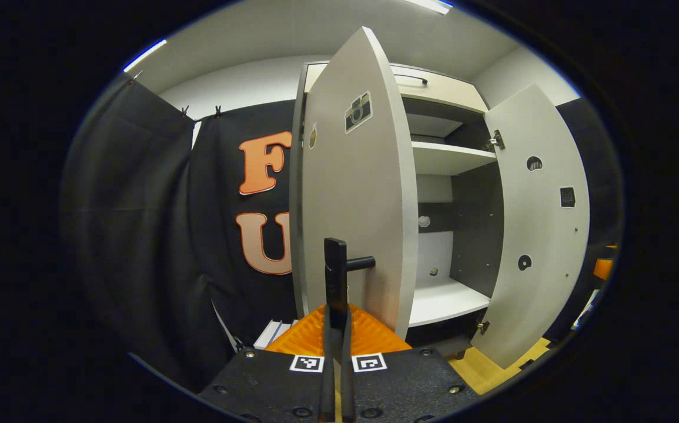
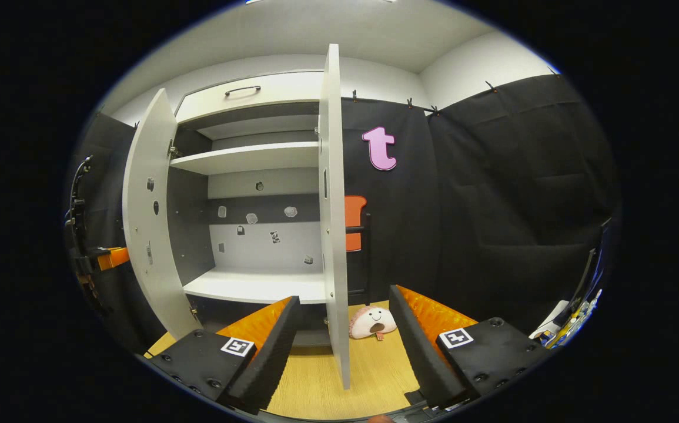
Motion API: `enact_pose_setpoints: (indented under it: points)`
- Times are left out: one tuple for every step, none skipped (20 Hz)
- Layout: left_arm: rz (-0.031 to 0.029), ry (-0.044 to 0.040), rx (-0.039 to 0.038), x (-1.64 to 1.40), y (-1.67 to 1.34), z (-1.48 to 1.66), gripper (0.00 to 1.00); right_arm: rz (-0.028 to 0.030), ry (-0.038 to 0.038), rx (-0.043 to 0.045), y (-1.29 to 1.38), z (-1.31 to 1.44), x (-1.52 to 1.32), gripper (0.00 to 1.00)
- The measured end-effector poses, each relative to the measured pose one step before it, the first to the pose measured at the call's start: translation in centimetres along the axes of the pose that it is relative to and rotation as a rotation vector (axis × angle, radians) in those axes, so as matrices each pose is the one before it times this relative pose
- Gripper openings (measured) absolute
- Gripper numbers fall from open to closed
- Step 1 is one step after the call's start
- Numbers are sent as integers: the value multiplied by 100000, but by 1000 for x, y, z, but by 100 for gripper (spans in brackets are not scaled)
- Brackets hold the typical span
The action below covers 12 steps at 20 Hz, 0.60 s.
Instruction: Open the right door of the double-door shoe cabinet with the right hand, and open the left door with the left hand.
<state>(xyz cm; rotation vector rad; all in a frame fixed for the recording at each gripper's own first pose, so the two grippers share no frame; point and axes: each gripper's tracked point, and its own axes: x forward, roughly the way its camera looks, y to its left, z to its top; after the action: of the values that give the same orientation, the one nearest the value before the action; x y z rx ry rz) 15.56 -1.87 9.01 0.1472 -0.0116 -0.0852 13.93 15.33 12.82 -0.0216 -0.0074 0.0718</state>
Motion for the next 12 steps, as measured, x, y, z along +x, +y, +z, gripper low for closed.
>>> enact_pose_setpoints:
  points:
    - [298,294,-603,-262,362,-49,3,355,102,87,132,-76,92,90]
    - [126,151,-371,-198,318,18,3,412,152,86,226,-107,126,90]
    - [150,-2,-126,-70,309,-89,3,270,126,82,195,-83,153,90]
    - [197,-37,198,-46,244,-3,3,209,166,60,84,-25,-16,89]
    - [359,-50,217,-64,264,-17,3,286,157,10,181,-74,41,89]
    - [372,-40,207,-75,302,-8,3,201,211,-71,176,-86,-3,89]
    - [295,12,220,-20,263,-8,3,-32,92,-148,64,-117,-8,89]
    - [277,33,177,-78,322,54,2,-87,-58,-200,-10,13,-31,99]
    - [322,85,43,-51,487,-1,2,-144,-139,-20,48,112,-70,99]
    - [235,109,-120,9,353,5,2,-146,-185,162,15,50,50,99]
    - [164,51,-438,-51,368,-48,2,-72,-123,198,42,56,22,99]
    - [216,15,-738,-186,338,0,2,28,-44,94,107,69,-41,89]
